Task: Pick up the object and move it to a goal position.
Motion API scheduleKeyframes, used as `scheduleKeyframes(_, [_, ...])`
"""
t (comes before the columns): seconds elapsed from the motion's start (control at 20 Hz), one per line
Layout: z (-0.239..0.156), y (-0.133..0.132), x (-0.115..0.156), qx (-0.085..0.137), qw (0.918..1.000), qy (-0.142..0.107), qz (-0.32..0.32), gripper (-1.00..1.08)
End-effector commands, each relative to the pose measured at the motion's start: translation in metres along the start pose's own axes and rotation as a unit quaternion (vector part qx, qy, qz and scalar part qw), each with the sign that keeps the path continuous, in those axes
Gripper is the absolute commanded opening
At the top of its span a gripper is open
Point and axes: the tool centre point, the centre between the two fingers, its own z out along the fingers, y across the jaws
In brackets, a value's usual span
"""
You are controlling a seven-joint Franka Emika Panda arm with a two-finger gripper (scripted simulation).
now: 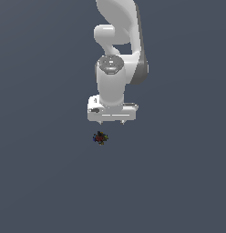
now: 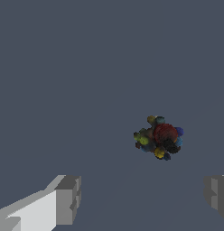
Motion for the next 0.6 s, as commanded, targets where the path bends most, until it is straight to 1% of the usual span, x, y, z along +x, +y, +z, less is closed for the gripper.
scheduleKeyframes(0.0, [0.0, 0.0, 0.0, 0.0, 1.0, 0.0, 0.0, 1.0])
scheduleKeyframes(0.55, [-0.015, -0.004, -0.002, -0.007, 0.9999, -0.001, -0.007, 1.0])
